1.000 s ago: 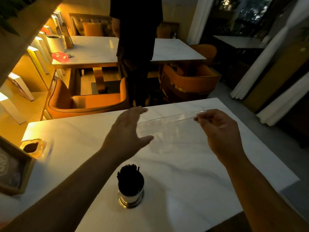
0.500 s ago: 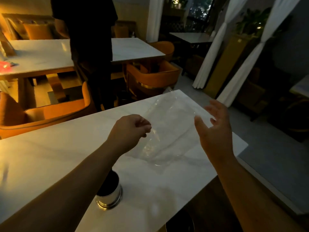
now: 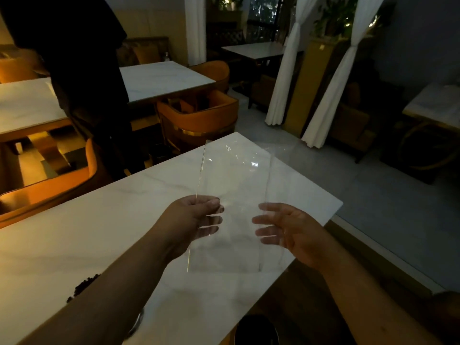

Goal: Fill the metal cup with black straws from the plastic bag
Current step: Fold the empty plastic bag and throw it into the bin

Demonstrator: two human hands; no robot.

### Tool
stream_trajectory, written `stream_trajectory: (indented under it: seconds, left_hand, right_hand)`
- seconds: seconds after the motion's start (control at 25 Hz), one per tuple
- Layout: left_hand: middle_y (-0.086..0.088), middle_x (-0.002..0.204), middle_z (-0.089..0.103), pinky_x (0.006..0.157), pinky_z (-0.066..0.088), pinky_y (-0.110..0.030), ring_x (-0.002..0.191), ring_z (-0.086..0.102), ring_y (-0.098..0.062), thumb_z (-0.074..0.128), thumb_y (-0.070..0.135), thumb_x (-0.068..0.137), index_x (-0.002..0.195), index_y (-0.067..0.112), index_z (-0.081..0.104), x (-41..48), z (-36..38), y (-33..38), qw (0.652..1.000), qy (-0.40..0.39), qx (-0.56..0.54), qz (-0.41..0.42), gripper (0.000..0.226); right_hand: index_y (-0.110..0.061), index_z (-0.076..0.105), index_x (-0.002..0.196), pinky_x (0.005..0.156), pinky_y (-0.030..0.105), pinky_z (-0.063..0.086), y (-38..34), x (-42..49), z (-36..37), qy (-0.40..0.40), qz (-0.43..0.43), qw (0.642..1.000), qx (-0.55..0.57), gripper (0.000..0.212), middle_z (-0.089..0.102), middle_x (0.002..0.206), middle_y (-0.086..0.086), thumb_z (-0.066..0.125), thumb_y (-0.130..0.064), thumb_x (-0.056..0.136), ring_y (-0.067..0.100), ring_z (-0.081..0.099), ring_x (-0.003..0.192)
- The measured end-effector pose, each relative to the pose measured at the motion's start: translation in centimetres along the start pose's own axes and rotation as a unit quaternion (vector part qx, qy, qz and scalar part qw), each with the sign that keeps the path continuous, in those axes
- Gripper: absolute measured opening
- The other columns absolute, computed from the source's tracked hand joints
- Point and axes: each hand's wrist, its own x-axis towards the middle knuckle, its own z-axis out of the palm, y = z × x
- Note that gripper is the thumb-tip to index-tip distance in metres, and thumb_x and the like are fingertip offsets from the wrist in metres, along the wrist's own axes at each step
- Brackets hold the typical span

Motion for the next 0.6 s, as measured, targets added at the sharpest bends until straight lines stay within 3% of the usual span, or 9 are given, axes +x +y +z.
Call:
stream_trajectory:
  seconds: [0.2, 0.28, 0.4, 0.6]
  left_hand:
    - [-0.007, 0.095, 0.081, 0.065, 0.061, -0.031, 0.072, 0.075, -0.018, 0.074, 0.026, 0.094, 0.106, 0.011, 0.078, 2.4, 4.5, -0.8, 0.999, -0.002, 0.029, -0.019, 0.02]
    - [-0.004, 0.089, 0.08, 0.058, 0.055, -0.027, 0.063, 0.067, -0.014, 0.071, 0.03, 0.095, 0.1, 0.017, 0.081, 3.4, 5.6, -0.8, 0.995, 0.018, 0.1, -0.003, 0.018]
    - [-0.004, 0.077, 0.075, 0.049, 0.045, -0.024, 0.054, 0.052, -0.013, 0.069, 0.031, 0.096, 0.097, 0.022, 0.082, 5.0, 7.4, -0.8, 0.984, 0.021, 0.177, 0.014, 0.017]
    - [-0.006, 0.076, 0.074, 0.05, 0.045, -0.024, 0.054, 0.052, -0.013, 0.068, 0.03, 0.097, 0.101, 0.024, 0.083, 7.5, 10.8, -1.2, 0.982, -0.005, 0.189, -0.012, 0.016]
  right_hand:
    - [-0.019, 0.08, 0.106, 0.069, 0.036, 0.058, -0.7, 1.1, -5.2, 0.012, -0.026, 0.998, 0.056, 0.015, 0.076, 0.092, 0.016, 0.069, -0.018, 0.096, 0.026, 0.068, 0.076]
    - [-0.021, 0.082, 0.1, 0.06, 0.032, 0.054, -1.0, 1.6, -7.3, 0.039, -0.032, 0.998, 0.036, 0.022, 0.075, 0.088, 0.017, 0.062, -0.01, 0.101, 0.022, 0.063, 0.068]
    - [-0.016, 0.08, 0.101, 0.051, 0.029, 0.049, -1.3, 2.0, -10.5, 0.042, -0.04, 0.998, 0.031, 0.025, 0.073, 0.083, 0.02, 0.057, -0.007, 0.104, 0.022, 0.058, 0.059]
    - [-0.014, 0.08, 0.106, 0.05, 0.03, 0.045, -0.9, 3.1, -14.6, 0.045, -0.021, 0.997, 0.053, 0.03, 0.072, 0.081, 0.018, 0.051, -0.01, 0.107, 0.023, 0.056, 0.06]
